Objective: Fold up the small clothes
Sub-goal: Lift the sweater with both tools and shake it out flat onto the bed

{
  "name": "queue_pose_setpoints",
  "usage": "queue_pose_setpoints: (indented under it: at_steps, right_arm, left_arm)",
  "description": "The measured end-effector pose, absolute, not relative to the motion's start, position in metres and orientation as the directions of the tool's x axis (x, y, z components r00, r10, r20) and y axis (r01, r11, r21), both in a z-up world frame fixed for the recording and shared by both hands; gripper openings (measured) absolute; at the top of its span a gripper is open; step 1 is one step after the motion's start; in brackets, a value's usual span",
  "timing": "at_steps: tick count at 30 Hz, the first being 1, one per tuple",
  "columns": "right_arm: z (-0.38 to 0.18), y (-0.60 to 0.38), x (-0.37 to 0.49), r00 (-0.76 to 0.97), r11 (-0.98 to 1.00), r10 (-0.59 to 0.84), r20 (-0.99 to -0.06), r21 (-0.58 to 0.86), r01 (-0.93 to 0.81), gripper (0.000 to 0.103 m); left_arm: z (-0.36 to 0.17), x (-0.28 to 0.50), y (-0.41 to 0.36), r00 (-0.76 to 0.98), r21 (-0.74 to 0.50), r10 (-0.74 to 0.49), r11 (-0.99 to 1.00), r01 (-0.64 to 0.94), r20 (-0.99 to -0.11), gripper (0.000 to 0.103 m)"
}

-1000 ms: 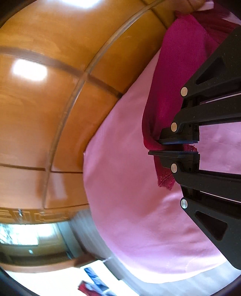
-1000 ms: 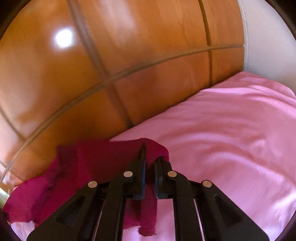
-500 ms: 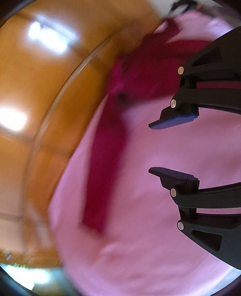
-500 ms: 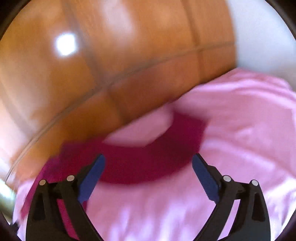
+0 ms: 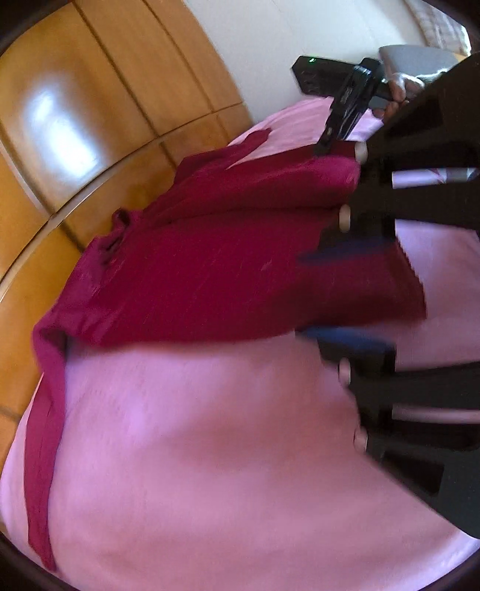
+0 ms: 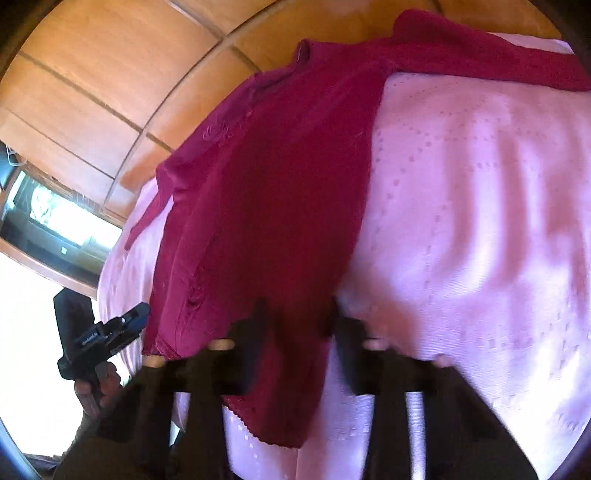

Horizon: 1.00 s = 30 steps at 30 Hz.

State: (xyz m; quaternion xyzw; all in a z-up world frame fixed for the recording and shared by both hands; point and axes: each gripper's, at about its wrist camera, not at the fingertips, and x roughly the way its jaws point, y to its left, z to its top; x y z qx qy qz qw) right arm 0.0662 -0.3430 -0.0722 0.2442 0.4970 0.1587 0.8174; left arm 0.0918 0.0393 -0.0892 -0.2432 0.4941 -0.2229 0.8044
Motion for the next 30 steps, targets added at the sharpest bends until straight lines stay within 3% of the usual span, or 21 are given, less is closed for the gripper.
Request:
queue_pose_setpoints:
  at_steps: [2, 12, 20, 25, 27, 28, 29, 30]
  right_arm:
    - [-0.065, -0.343, 0.068, 0.474, 0.848, 0.483, -0.737, 0.528, -0.044, 0.009]
    - [0.007, -0.411, 0.010, 0.611, 0.943, 0.289, -0.737, 0.330, -0.049, 0.008]
    - [-0.068, -0.440, -0.043, 0.432, 0.964, 0.201, -0.879, 0.256, 0.071, 0.007]
    - [-0.080, -0.437, -0.045, 0.413, 0.969, 0.180, -0.893, 0.234, 0.082, 0.008]
    - [-0.070, -0.431, -0.041, 0.433, 0.978, 0.150, -0.889, 0.196, 0.064, 0.018]
    - [-0.060, -0.428, -0.037, 0.463, 0.983, 0.124, -0.878, 0.172, 0.062, 0.032]
    - [-0.055, -0.425, -0.035, 0.494, 0.985, 0.109, -0.863, 0.161, 0.064, 0.056]
    - [-0.049, -0.421, -0.035, 0.524, 0.986, 0.102, -0.846, 0.157, 0.062, 0.062]
  left_arm:
    - [-0.083, 0.088, 0.030, 0.435, -0.542, -0.549, 0.826, 0.153, -0.714, 0.007]
    - [-0.028, 0.038, 0.062, 0.497, -0.524, -0.569, 0.816, 0.243, -0.656, 0.005]
    - [-0.068, -0.001, 0.073, 0.405, -0.504, -0.519, 0.850, 0.155, -0.752, 0.005]
    - [-0.087, 0.000, 0.069, 0.377, -0.456, -0.466, 0.882, 0.123, -0.800, 0.007]
    - [-0.082, 0.004, 0.069, 0.400, -0.444, -0.455, 0.887, 0.127, -0.796, 0.007]
    - [-0.078, 0.009, 0.073, 0.418, -0.441, -0.451, 0.888, 0.127, -0.788, 0.007]
    - [-0.077, 0.014, 0.079, 0.436, -0.442, -0.441, 0.891, 0.107, -0.785, 0.013]
    - [-0.073, 0.013, 0.091, 0.455, -0.443, -0.428, 0.893, 0.079, -0.781, 0.019]
